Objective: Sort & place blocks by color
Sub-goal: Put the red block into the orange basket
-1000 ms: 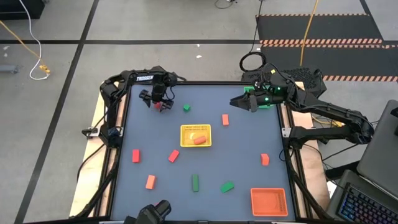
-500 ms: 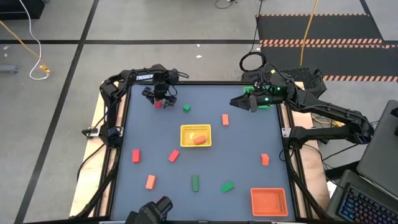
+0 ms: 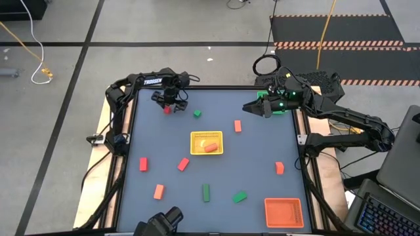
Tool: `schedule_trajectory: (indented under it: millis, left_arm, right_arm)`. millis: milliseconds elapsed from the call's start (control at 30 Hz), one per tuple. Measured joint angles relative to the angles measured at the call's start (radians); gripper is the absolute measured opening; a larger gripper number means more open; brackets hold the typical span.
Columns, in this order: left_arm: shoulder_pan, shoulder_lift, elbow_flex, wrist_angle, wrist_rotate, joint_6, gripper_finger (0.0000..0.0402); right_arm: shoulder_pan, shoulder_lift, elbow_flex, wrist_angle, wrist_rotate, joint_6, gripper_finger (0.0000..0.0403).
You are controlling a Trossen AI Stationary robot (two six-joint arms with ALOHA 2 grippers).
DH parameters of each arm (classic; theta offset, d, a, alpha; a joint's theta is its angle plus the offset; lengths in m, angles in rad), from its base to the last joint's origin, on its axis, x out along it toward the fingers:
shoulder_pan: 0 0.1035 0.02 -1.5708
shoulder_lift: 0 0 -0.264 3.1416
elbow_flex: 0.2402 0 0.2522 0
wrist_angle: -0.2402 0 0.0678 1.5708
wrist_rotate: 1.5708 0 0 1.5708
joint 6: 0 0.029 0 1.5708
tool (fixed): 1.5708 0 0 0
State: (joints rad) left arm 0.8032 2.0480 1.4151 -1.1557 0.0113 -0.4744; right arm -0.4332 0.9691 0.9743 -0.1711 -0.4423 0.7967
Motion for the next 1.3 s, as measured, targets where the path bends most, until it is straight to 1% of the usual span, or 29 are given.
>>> schedule_trajectory:
  millis: [67,233,300,400,467,533,667,733,800,900,1100,1200,1300]
  left_arm:
    - [0.000,0.000,0.000,-0.002,0.000,-0.001,0.0247]
    - [0.000,0.000,0.000,-0.013,0.000,-0.003,0.0157]
    - [0.000,-0.001,0.000,-0.020,0.000,-0.003,0.0132]
    - [0.000,-0.001,0.000,-0.022,0.002,-0.002,0.0132]
    - [0.000,-0.001,0.000,-0.025,0.020,0.003,0.0132]
    - [0.000,-0.001,0.000,-0.025,0.054,0.001,0.0133]
    - [-0.003,-0.001,0.007,-0.033,0.142,0.011,0.0159]
    - [-0.013,-0.001,0.033,-0.048,0.173,0.024,0.0162]
    - [-0.029,-0.001,0.076,-0.055,0.199,0.037,0.0151]
    - [-0.054,-0.001,0.174,-0.054,0.252,0.051,0.0125]
    - [-0.105,-0.001,0.438,-0.053,0.277,0.025,0.0124]
    - [-0.134,-0.001,0.582,-0.032,0.331,0.015,0.0132]
    - [-0.173,-0.001,0.731,0.025,0.387,-0.042,0.0136]
  right_arm:
    - [0.000,0.000,0.000,0.000,0.000,-0.001,0.0249]
    - [0.000,0.000,0.000,-0.007,0.001,-0.010,0.0249]
    - [-0.003,0.000,0.000,-0.007,0.001,-0.014,0.0249]
    - [-0.009,0.000,0.000,-0.007,0.001,-0.016,0.0249]
    - [-0.017,0.000,0.000,-0.007,0.001,-0.020,0.0249]
    - [-0.023,0.000,0.000,-0.007,0.001,-0.020,0.0249]
    - [-0.036,0.000,0.000,-0.007,0.001,-0.024,0.0249]
    - [-0.041,0.000,0.000,-0.007,0.001,-0.028,0.0249]
    - [-0.046,0.000,0.000,-0.007,0.001,-0.040,0.0249]
    - [-0.052,0.003,0.000,-0.006,0.006,-0.065,0.0249]
    - [-0.052,0.019,0.000,-0.004,0.071,-0.094,0.0249]
    - [-0.052,0.033,0.000,-0.005,0.076,-0.101,0.0249]
    - [-0.052,0.046,0.000,0.002,0.076,-0.107,0.0249]
